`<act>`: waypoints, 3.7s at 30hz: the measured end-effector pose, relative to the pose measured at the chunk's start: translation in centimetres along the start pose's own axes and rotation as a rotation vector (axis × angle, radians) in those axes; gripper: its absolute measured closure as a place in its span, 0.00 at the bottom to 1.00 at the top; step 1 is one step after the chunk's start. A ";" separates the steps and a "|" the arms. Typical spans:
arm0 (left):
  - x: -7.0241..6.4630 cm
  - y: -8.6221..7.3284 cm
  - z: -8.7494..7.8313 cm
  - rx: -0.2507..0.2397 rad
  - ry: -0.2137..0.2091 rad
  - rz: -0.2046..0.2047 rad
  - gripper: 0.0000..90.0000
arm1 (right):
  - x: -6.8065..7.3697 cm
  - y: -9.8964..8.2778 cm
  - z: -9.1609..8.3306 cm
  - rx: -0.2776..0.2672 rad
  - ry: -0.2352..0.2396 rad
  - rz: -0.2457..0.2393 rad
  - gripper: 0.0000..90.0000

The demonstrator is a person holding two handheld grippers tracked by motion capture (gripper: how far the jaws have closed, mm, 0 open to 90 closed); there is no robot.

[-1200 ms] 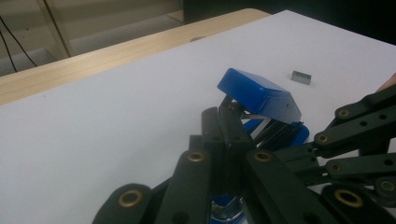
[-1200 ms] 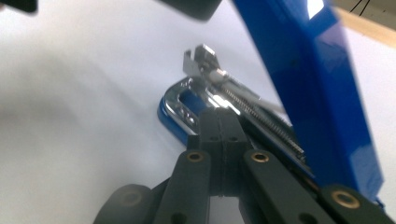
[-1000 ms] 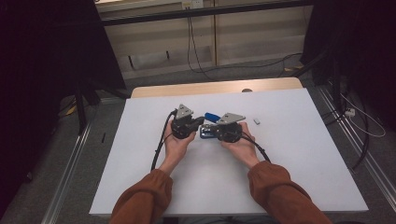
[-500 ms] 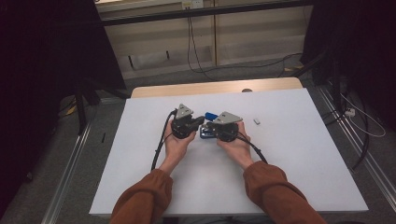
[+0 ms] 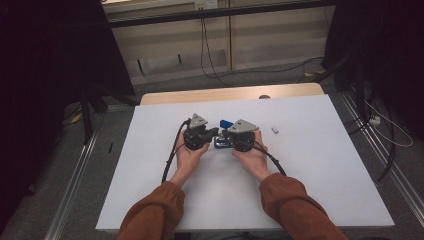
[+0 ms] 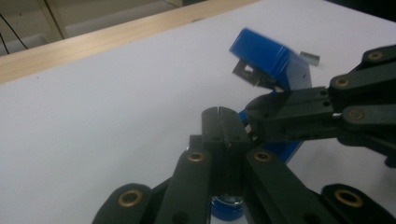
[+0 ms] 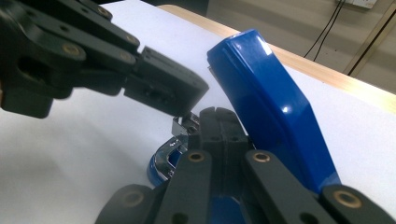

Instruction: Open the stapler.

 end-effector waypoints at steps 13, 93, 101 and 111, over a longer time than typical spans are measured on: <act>-0.2 -0.4 0.4 0.013 -0.008 0.000 1.00 | 0.0 -0.1 0.1 0.003 -0.001 -0.010 1.00; -0.1 -1.2 0.9 0.033 -0.023 0.018 1.00 | -2.2 1.9 -1.5 -0.076 -0.134 0.004 1.00; -0.1 -1.1 0.9 0.032 -0.022 0.020 1.00 | -2.7 1.9 -1.8 -0.077 -0.154 0.001 1.00; -0.1 -1.2 0.9 0.033 -0.024 0.019 1.00 | -3.3 1.9 -2.2 -0.071 -0.156 0.027 1.00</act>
Point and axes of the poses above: each handheld gripper's, and its own axes: z roughly forward along the jaws, y roughly out of its top, x roughly to its left, the point moved 9 cm from there along z, roughly forward along the jaws, and after that the axes turned 7 degrees about z, right-handed, at the moved point
